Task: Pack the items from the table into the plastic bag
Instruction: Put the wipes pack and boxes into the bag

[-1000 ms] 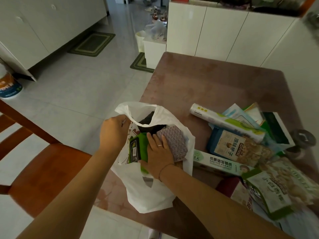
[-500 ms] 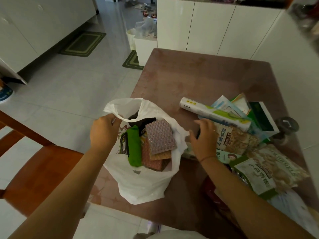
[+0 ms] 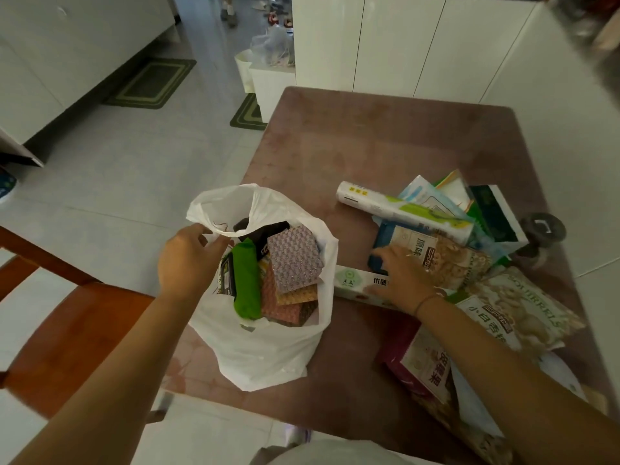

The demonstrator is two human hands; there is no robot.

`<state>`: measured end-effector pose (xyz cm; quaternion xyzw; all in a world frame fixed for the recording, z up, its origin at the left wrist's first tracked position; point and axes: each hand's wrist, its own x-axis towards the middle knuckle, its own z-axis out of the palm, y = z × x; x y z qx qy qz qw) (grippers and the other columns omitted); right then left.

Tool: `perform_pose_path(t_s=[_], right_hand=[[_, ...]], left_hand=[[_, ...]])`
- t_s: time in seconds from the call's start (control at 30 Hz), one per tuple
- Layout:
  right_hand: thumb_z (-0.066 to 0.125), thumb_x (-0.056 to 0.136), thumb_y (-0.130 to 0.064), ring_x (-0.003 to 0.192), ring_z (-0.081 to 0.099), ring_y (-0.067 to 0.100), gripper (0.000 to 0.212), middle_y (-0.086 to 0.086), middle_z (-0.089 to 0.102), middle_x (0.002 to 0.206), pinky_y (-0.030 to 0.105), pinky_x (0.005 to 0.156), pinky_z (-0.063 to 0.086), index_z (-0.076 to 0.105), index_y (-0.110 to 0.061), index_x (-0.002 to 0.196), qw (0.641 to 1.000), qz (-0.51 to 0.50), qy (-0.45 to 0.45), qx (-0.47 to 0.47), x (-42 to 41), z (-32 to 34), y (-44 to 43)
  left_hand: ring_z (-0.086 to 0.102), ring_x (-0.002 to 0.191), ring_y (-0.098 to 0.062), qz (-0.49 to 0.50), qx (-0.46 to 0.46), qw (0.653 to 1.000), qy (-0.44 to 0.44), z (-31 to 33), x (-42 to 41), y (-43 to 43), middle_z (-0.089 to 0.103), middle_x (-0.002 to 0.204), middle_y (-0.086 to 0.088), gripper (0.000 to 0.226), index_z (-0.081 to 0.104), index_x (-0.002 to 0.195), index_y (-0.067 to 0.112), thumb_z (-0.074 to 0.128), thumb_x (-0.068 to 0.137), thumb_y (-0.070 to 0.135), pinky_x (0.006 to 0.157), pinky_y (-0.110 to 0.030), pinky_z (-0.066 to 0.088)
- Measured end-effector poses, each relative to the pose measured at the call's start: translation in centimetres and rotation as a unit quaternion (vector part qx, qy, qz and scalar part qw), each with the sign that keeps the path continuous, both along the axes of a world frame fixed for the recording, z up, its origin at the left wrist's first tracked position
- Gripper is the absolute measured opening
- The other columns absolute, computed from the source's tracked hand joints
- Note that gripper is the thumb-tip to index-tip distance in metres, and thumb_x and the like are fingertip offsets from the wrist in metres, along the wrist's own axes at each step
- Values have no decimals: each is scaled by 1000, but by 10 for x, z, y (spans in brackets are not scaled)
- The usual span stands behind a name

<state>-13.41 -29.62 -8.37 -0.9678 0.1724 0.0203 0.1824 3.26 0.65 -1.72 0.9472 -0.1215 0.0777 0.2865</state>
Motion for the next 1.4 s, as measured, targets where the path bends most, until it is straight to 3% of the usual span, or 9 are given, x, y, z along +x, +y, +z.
perform_pose_path(t_s=[0.2,0.37,0.53,0.7,0.83,0.93,1.1,1.27,1.4], right_hand=[[68,69,-58,119,40,25,75,2,46,126,41,105,28,47,-22,131,992,58,90,-62,5,-18,16],[63,75,-57,116,43,25,61,2,52,120,39,101,28,53,-23,123,995,29,78,-64,12,-13,18],[70,76,-40,106,54,24,52,6,57,116,37,87,45,54,-17,119,994,-51,-36,94,14,17,4],[71,78,-33,101,56,20,48,0,58,114,37,84,52,53,-16,120,954,-140,-178,197,25,64,-16],[68,81,-37,92,57,12,41,-9,57,105,20,69,49,54,-17,114,918,-186,-269,225,43,101,-26],[66,82,-42,93,57,8,42,-8,59,104,11,67,42,55,-15,112,885,-228,-306,266,55,116,-31],[66,81,-42,93,57,15,47,-5,56,103,27,74,47,49,-16,116,905,-237,-218,279,58,84,-12],[74,76,-29,100,61,22,66,5,62,114,40,85,52,41,-14,132,940,-199,-128,245,48,38,12],[70,80,-29,103,60,26,74,8,60,114,38,87,49,31,-13,141,958,-193,-52,205,40,11,21]], left_hand=[[45,45,-14,-6,-12,1000,3,3,-5,1,58,61,-7,30,66,83,3,64,85,33,46,-18,30],[36,43,-19,6,-6,1000,30,5,-4,0,47,50,-8,36,53,61,3,59,87,28,46,-19,26],[39,44,-20,16,11,999,34,4,3,-2,53,54,-15,33,60,65,-2,55,89,20,45,-21,28],[57,55,-27,12,13,999,30,4,6,-6,66,67,-11,34,68,77,2,49,93,24,52,-32,47],[53,52,-20,6,-1,999,38,5,4,-9,64,67,-9,31,67,80,-1,52,94,23,48,-19,35],[55,53,-26,16,-17,999,28,5,7,-9,67,72,-15,28,59,77,2,55,90,28,49,-22,39],[60,91,-30,22,4,1000,-3,16,6,-13,57,113,-15,43,53,115,4,67,84,30,71,-39,49],[59,99,-32,21,10,1000,0,18,6,-15,52,122,-15,50,48,122,5,69,83,28,78,-43,50],[58,104,-36,18,8,1000,10,17,5,-16,51,124,-16,50,46,123,4,68,84,24,81,-48,52]])
